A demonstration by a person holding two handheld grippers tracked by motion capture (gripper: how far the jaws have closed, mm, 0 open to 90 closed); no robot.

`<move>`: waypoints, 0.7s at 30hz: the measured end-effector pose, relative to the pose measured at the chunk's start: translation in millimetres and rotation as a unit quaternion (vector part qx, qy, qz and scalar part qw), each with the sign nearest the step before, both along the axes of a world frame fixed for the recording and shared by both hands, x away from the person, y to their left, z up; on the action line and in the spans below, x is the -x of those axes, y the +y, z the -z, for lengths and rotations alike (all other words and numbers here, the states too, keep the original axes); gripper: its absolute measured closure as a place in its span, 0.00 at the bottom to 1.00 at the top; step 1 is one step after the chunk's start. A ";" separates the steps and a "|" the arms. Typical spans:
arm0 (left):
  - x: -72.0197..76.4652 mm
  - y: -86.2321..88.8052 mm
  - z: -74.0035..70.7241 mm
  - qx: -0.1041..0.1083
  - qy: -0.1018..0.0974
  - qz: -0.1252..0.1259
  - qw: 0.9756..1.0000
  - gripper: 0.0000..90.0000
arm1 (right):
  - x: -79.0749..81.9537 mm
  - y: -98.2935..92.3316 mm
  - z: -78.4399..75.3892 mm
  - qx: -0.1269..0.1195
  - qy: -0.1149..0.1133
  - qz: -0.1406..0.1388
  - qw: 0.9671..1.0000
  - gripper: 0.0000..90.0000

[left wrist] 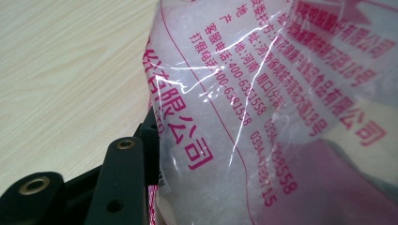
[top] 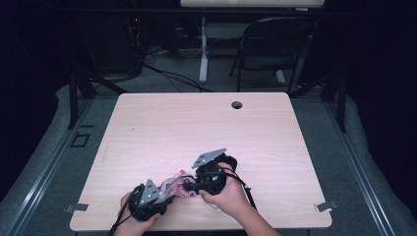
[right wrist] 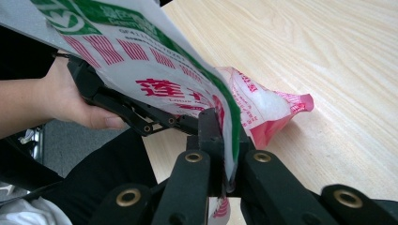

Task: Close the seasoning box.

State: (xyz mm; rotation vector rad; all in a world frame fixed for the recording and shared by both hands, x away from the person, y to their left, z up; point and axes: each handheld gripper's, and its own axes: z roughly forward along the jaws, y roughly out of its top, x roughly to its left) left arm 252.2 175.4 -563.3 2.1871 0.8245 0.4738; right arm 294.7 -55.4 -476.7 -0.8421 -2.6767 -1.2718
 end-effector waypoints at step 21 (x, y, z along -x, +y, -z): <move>-0.5 -5.4 -8.5 -0.013 -0.020 -0.001 1.000 0.60 | 1.9 -5.0 -6.8 0.000 -0.014 0.004 1.000 1.00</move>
